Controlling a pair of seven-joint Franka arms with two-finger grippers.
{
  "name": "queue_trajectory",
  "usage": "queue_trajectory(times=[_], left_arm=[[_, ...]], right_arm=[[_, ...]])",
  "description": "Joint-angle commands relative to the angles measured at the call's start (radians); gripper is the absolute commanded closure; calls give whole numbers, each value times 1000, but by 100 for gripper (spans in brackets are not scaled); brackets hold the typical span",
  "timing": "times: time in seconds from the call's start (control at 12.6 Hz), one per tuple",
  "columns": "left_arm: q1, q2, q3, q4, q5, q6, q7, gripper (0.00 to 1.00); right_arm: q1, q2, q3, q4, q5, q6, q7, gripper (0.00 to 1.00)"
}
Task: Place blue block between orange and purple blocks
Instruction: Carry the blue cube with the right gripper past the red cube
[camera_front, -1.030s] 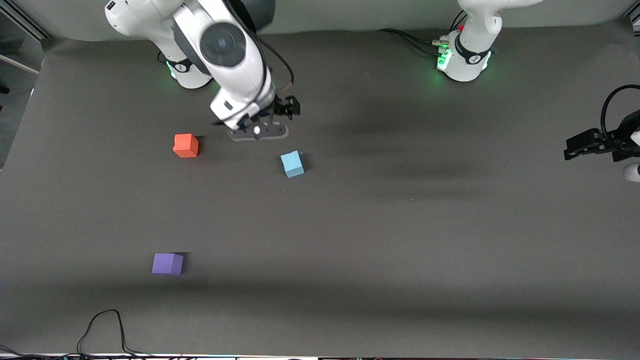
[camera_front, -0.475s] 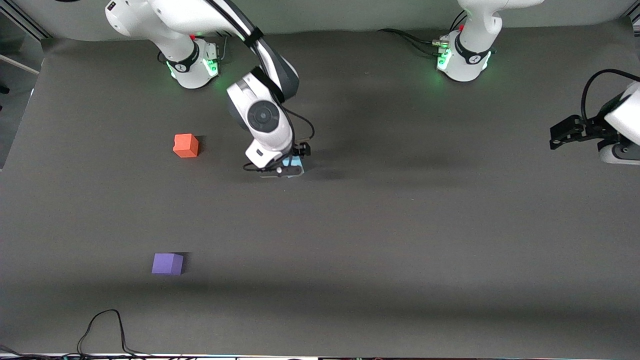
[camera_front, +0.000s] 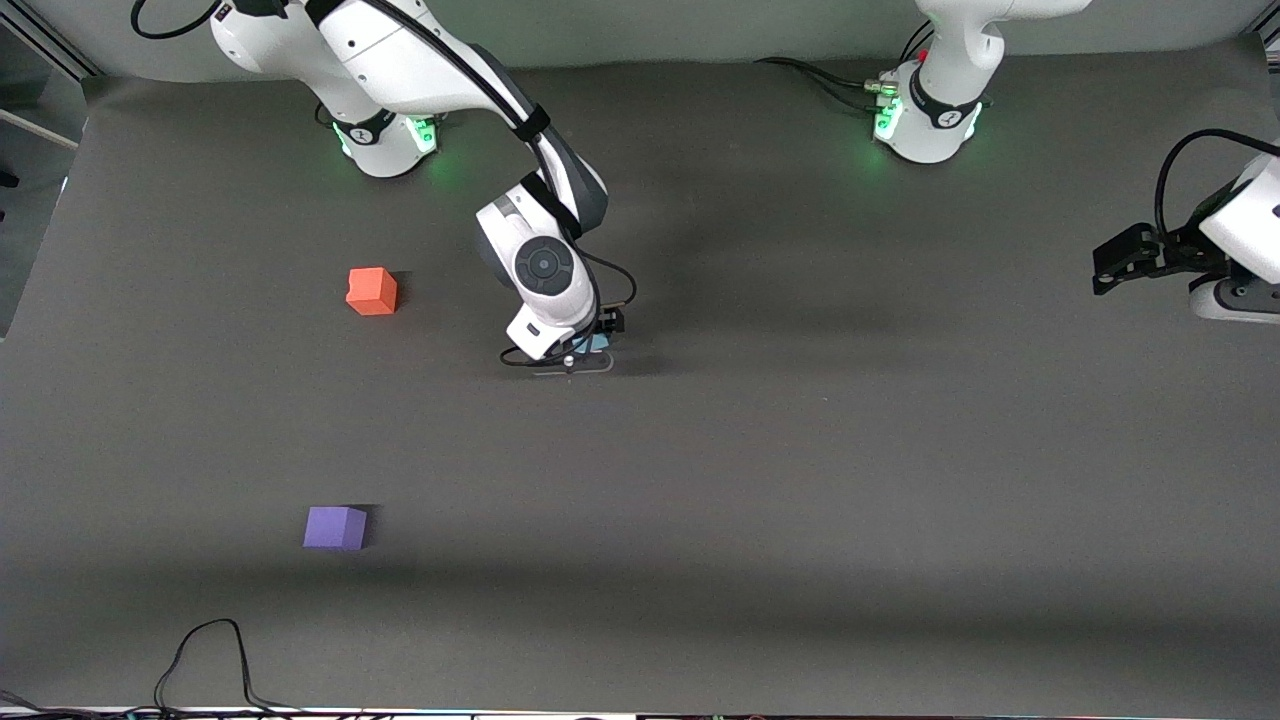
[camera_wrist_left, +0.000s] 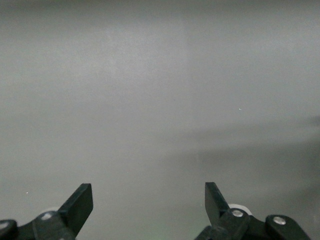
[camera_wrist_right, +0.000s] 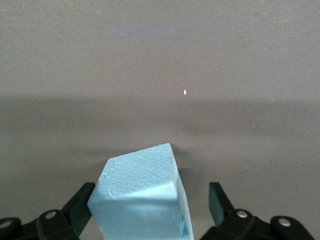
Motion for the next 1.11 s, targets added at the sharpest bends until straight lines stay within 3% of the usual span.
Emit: queue_trajectory(times=[0.0,0.08,0.16,0.32,0.4,0.48,0.71,0.79,1.03], left_arm=[[-13,-10,16,4,-1,-21,1,0],[-13,-10,16,6,-4,-22,1,0],[-15,-8,16,6,-9,-22,-1,0],[-16,-10,16,4,-15,-26,-1,0],[-18,-10,16,4,-27,-27,-5,0],[-15,-10,16,0,-30,-29,-5,0],[-12,-11,16,0,-30,-30,-8,0],[-12,-10,17,0,-30,-38,-10,0],[-12,-10,17,0,-29,-36,-36,0]], right_arm=[[43,16,-14,5,19,18,-17,0],[49,19,-14,0,19,18,-18,1],[49,19,-14,-2,19,18,-20,12],[45,9,-16,-3,19,8,-21,53],[40,-13,-26,0,19,-24,-23,63],[11,-52,-29,11,19,-92,-32,65],[-101,-310,-29,35,19,-337,-35,64],[-121,-367,-32,90,17,-447,-34,62],[-135,-374,-118,402,17,-820,-41,62]])
